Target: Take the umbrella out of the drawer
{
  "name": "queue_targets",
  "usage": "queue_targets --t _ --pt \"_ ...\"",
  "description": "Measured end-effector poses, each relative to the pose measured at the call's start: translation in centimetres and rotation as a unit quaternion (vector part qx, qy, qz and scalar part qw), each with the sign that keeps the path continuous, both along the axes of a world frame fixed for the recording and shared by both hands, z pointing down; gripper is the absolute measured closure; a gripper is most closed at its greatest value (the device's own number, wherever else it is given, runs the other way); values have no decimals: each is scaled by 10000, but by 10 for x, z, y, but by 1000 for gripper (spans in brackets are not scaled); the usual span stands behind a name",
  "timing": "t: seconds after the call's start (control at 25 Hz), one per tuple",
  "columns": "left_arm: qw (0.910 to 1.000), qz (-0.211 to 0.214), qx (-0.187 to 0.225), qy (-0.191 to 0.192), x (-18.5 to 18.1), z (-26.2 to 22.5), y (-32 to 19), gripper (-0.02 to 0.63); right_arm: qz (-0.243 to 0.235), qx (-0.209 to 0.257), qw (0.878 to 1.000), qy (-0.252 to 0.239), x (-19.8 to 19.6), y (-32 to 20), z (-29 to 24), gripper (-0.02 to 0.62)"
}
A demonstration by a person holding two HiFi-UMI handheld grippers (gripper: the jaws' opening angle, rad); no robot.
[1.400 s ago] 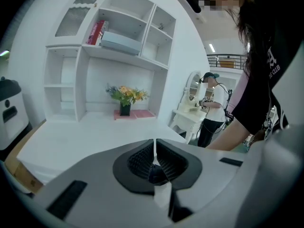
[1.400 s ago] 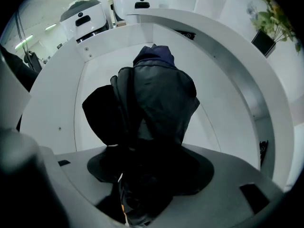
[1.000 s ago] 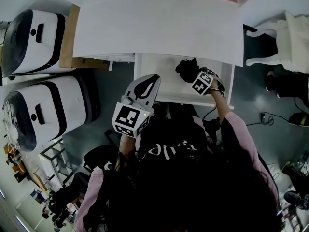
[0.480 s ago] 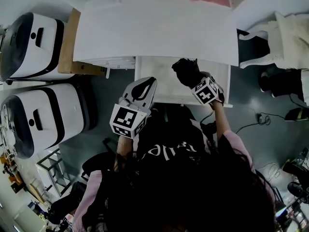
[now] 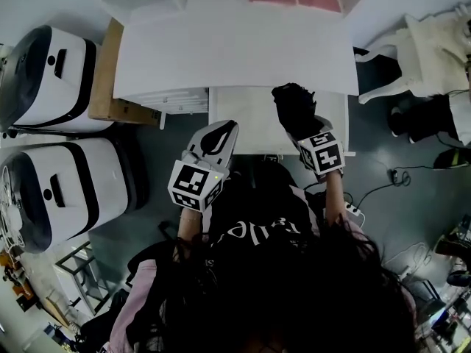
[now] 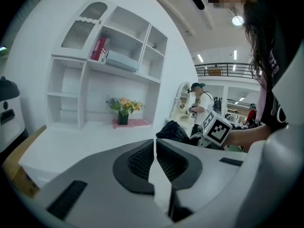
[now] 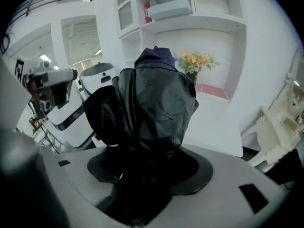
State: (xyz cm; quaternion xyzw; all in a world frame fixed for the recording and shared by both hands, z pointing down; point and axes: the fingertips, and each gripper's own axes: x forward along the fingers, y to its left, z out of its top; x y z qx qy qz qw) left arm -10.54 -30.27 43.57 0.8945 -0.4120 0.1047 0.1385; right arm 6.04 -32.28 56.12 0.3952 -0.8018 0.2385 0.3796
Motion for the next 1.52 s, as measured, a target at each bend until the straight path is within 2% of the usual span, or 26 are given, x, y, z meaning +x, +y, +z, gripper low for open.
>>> queue_targets --t 0.2,0.44,0.64,1.0,1.2,1.52 --pt "9998 151 28 90 -10 1 19 580 489 126 9972 -554 -20 23 -32 314" --pt "9990 356 192 173 -20 -8 49 580 718 221 9926 -953 -46 55 -55 314" --pt "9983 435 299 247 -44 -16 80 580 869 226 9898 -1108 -76 89 -61 314" --pt "9982 501 142 310 -82 1 124 580 1256 39 9844 -1235 -106 147 -57 314" --pt "9982 437 127 398 -89 5 135 580 1308 -74 9855 -1082 -107 168 -53 314" --pt "9978 441 81 486 -90 10 151 580 1277 -89 9835 -1277 -121 174 -64 314"
